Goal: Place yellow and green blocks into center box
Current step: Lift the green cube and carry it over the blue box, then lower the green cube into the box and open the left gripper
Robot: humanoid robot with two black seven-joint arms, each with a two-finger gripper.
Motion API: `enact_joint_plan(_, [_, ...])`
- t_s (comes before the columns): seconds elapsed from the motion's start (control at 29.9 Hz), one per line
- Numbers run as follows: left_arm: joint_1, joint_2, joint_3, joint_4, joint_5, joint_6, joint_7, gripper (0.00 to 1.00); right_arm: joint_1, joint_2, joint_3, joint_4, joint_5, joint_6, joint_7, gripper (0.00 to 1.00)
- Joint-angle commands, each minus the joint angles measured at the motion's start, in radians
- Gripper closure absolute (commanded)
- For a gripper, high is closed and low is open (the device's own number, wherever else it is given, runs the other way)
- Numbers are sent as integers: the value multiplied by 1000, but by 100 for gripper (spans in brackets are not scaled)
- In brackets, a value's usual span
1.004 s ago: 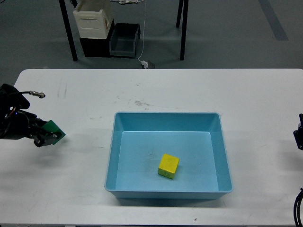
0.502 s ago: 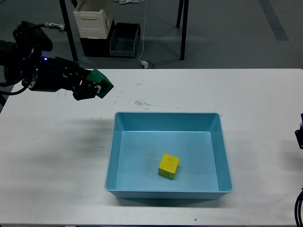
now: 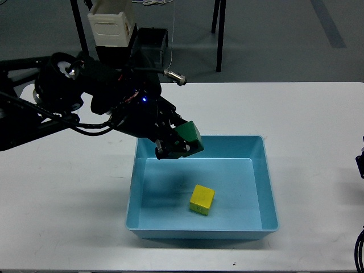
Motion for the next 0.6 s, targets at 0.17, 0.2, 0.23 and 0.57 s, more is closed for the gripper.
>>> enact_joint_plan(0.17, [42,-74,33,96,79,0,0,63,1,0,-2,0,2,1,0,0])
enact_joint_plan(0.2, [48,-74,45,103,87,0,0,62,1,2,-2,0,2,1,0,0])
enact_joint_plan(0.23, [55,-73,56,115,93,0,0,60,1,2,-2,0,2,1,0,0])
enact_joint_plan(0.57, [85,-74,63,142,82,0,0,26,3,2,-3,3,2,1,0,0])
